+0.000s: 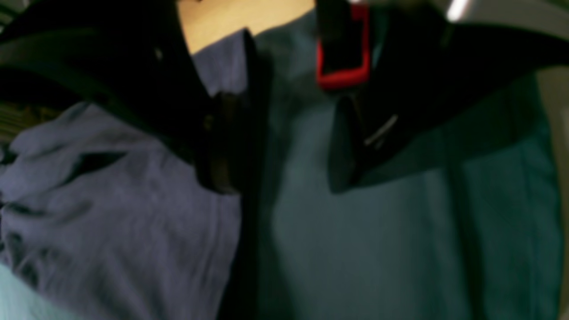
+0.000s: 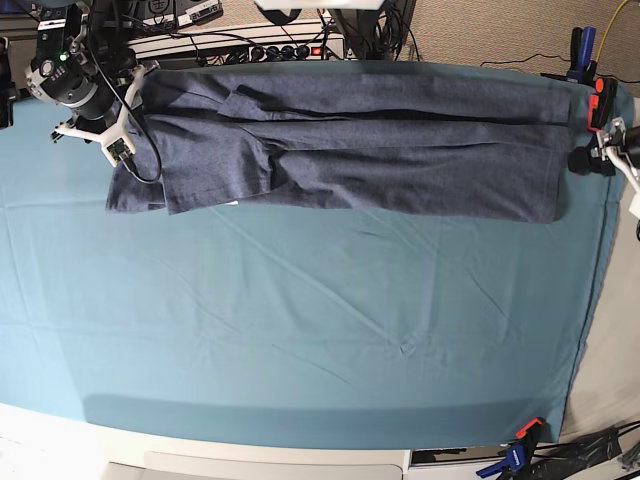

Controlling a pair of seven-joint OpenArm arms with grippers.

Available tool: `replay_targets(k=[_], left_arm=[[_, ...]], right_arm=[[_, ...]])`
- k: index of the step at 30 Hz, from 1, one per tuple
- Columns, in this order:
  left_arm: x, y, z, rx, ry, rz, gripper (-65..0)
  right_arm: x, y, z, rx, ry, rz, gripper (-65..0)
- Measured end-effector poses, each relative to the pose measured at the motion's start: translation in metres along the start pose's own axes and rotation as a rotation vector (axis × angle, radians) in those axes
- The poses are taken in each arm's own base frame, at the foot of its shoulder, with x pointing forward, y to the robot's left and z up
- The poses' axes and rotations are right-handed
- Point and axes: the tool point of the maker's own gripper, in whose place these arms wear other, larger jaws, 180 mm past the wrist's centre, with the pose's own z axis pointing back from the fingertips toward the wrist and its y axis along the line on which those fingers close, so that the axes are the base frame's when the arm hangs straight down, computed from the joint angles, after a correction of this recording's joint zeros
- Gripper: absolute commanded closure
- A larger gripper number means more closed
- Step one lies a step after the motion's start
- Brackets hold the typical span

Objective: Fold the T-shirt properly
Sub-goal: 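Hold the shirt ends and straighten the fold with both grippers, then lift the shirt end with the left gripper and fold it toward the right gripper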

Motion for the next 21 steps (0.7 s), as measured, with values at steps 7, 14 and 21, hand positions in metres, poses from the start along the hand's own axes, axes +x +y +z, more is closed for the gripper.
replay_targets(k=[7,14,21], left_arm=[[0.002,-0.009,-0.011,-0.039,-0.035,0.032,-32.0],[-0.003,-0.024,-0.025,-0.096,-0.040,0.048,-32.0],[-0.013,-0.048,-0.041,-0.179,-0.006,0.038,-32.0]], right_arm=[[0.000,0.000,0.000,0.001,-0.001,0.000,-19.8],[0.000,0.000,0.000,0.002,-0.002,-0.001,-19.8],[0.000,0.000,0.000,0.001,-0.001,0.000,-19.8]])
